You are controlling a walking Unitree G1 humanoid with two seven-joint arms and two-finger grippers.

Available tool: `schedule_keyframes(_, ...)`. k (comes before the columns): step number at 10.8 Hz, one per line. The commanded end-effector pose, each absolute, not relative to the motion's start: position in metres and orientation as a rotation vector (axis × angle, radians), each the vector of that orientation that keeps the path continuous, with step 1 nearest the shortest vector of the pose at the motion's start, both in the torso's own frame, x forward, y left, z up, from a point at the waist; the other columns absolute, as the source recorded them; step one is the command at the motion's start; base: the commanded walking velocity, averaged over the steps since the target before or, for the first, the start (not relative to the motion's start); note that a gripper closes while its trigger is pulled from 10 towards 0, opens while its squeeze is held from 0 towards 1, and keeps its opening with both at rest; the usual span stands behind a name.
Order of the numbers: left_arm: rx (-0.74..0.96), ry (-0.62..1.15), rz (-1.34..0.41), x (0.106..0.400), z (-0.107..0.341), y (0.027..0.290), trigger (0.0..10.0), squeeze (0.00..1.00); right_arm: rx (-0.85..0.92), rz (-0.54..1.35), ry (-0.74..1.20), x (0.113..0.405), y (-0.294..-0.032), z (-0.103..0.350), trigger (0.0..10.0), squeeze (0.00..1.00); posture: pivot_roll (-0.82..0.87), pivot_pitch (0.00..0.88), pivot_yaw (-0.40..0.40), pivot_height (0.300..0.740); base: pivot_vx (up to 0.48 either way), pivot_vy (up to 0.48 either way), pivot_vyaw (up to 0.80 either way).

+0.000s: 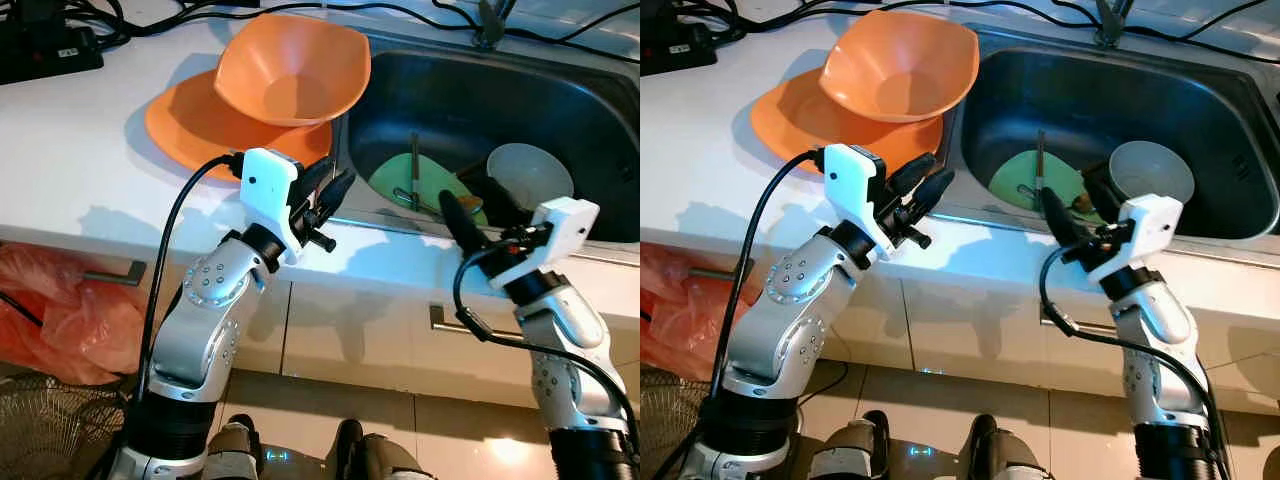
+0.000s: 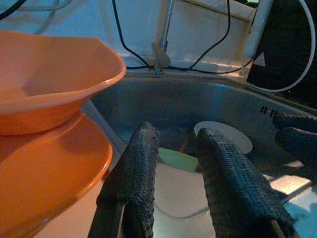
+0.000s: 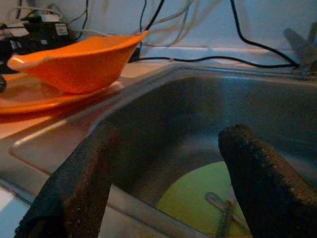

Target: Kitchen organization

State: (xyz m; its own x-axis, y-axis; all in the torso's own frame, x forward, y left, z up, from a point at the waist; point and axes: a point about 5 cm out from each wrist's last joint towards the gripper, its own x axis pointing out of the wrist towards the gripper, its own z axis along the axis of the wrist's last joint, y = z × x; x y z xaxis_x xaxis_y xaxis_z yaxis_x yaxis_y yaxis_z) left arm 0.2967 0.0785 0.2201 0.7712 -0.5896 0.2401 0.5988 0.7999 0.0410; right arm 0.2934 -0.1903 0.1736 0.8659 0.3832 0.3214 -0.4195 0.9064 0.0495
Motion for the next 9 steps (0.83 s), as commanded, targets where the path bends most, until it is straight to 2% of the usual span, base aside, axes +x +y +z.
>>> schedule_keyframes(1, -0.037, -0.248, -0.647, 0.296, 0.219, 0.074, 10.0, 0.0, 0.126, 0.442, -0.302, 0.295, -0.187, 0.173, 10.0, 0.0, 0.18, 0.204, -0.089, 0.74, 0.0, 0.0, 0.0)
schedule_keyframes(3, -0.048, -0.242, -0.607, 0.297, 0.215, 0.08, 10.0, 0.0, 0.131, 0.435, -0.278, 0.301, -0.186, 0.166, 10.0, 0.0, 0.19, 0.212, -0.089, 0.74, 0.0, 0.0, 0.0)
schedule_keyframes(9, 0.002, -0.229, -0.394, 0.301, 0.194, 0.12, 10.0, 0.0, 0.131, 0.362, -0.229, 0.296, -0.202, 0.149, 10.0, 0.0, 0.18, 0.216, -0.085, 0.74, 0.0, 0.0, 0.0)
